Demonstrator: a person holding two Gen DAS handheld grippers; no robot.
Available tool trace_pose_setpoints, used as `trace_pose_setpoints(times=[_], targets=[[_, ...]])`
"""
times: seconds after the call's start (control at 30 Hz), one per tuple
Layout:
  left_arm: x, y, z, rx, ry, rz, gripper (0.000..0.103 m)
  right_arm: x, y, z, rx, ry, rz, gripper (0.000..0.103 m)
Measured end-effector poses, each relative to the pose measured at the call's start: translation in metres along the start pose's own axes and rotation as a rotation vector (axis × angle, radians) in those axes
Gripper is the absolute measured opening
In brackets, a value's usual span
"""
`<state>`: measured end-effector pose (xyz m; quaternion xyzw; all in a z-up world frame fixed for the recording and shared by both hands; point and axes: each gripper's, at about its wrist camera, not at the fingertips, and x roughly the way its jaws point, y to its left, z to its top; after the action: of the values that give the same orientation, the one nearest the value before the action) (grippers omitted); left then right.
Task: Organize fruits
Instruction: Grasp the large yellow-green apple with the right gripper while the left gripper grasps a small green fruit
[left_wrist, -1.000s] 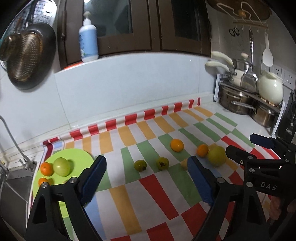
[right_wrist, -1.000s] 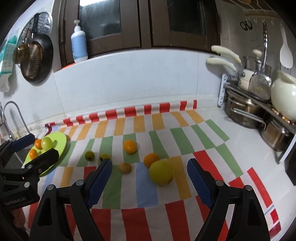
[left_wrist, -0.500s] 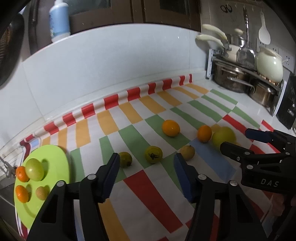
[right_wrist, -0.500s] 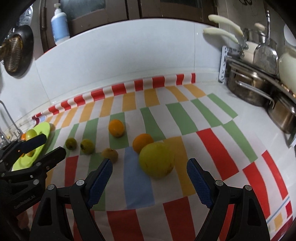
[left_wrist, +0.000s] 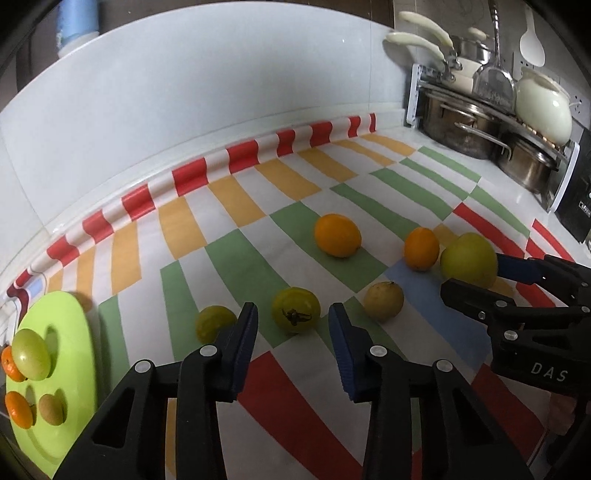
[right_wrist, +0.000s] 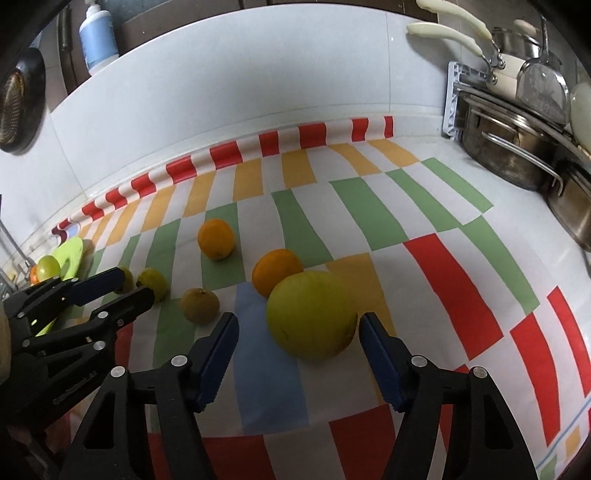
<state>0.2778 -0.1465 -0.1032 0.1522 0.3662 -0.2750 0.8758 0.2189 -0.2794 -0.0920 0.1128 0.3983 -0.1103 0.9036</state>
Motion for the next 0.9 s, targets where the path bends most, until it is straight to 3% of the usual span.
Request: trace_pose_setpoints(times=[0.33,0.4,0.9], targets=[[0.017,0.002,0.003,-0.019,0.062,-0.013,0.030,0.009,-0.003,0.004,0.006,0.013,0.000,0.060],[0.018,0.003,0.004,-0.023,0.062,-0.017,0.030,0.010,-0.004,0.004,0.008,0.009,-0.006,0.053],[-0.021,0.001,0.003,-0.048,-0.002,-0.025,0.030,-0.012,0.004,0.000,-0.007,-0.015,0.036,0.051]])
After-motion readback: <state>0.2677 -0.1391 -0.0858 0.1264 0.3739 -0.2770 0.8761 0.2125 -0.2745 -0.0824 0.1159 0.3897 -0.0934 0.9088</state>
